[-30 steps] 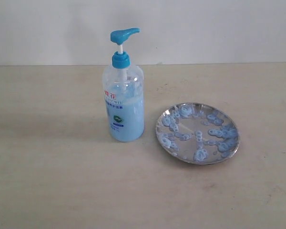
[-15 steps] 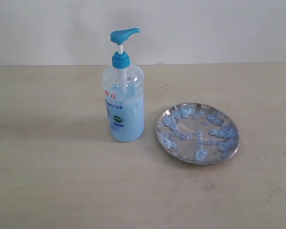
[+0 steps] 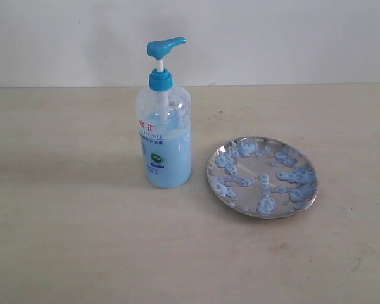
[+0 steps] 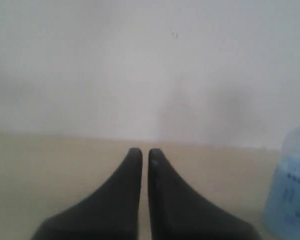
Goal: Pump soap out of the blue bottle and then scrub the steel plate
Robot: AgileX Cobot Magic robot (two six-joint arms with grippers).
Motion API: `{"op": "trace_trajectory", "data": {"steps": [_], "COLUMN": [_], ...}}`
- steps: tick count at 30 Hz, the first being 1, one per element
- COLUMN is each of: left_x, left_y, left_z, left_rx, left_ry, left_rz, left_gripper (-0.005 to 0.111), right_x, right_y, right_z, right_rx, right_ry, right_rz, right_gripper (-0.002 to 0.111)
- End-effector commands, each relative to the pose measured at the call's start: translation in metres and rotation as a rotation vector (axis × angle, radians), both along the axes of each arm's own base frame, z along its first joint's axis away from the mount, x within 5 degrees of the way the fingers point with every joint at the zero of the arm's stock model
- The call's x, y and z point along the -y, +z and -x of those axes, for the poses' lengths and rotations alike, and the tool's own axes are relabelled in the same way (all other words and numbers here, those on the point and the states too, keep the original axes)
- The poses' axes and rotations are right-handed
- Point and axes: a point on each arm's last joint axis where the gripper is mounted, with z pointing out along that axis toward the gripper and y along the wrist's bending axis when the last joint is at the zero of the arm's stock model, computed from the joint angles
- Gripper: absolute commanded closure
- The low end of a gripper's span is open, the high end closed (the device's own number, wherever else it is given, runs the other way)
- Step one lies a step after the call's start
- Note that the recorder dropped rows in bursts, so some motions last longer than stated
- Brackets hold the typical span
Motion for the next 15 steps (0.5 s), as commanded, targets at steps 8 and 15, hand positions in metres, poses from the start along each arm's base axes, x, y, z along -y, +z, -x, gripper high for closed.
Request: {"op": "trace_trajectory", "data": {"steps": [8, 15], "left_x": [0.0028, -0.0005], "left_y": [-0.0283, -0.0274], "left_z": [0.0042, 0.0038], "left_rx": [-0.301, -0.291], "left_ry": [-0.026, 0.027], "left_rz": [0.032, -0.104], "left_gripper": [0.103, 0.103], "right_x": [0.0005, 0.0005], "right_y": [0.0008, 0.0008], "right_z": [0.0001, 0.0001], "right_rx": [0.011, 0.011], "right_ry": [-0.01, -0.01], "right_rz": [-0.003, -0.003], "right_gripper": [0.108, 0.108]}}
